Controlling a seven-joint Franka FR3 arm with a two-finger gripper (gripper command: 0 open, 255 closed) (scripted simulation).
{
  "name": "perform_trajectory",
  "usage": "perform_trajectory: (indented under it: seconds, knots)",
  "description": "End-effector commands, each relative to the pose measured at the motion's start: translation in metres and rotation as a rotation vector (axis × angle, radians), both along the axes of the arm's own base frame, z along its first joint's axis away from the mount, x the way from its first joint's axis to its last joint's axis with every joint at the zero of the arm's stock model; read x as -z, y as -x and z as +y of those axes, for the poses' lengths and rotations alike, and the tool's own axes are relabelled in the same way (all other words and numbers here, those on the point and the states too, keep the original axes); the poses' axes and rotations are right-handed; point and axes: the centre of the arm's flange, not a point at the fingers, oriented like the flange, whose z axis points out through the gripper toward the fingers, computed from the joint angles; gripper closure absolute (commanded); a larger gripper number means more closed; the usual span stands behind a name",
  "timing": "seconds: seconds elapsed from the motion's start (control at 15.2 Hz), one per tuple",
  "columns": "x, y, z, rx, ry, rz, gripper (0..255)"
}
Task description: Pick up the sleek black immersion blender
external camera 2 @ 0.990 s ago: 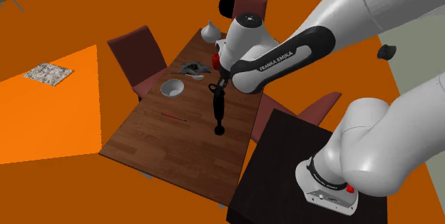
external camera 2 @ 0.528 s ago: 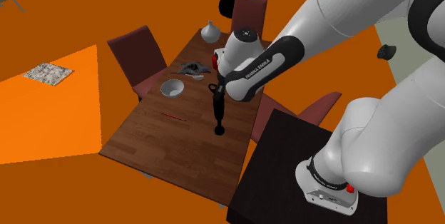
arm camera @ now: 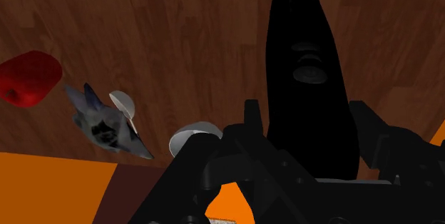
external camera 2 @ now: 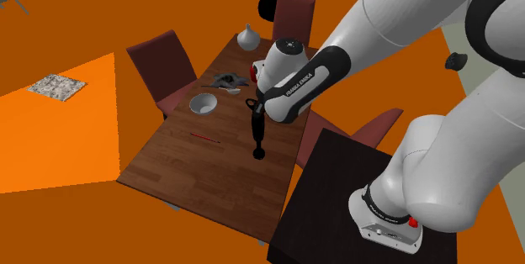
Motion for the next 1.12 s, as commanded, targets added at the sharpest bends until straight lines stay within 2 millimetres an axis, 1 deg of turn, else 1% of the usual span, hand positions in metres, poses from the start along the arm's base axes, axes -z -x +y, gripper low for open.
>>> perform_trajectory:
  seconds: [0.0,0.33,1.06]
  knots:
    - [0.001,0.000,0.000,0.000,0.000,0.001,255]
    - [0.000,0.001,0.000,0.000,0.000,0.001,255]
    - [-0.058,0.001,0.000,0.000,0.000,0.001,255]
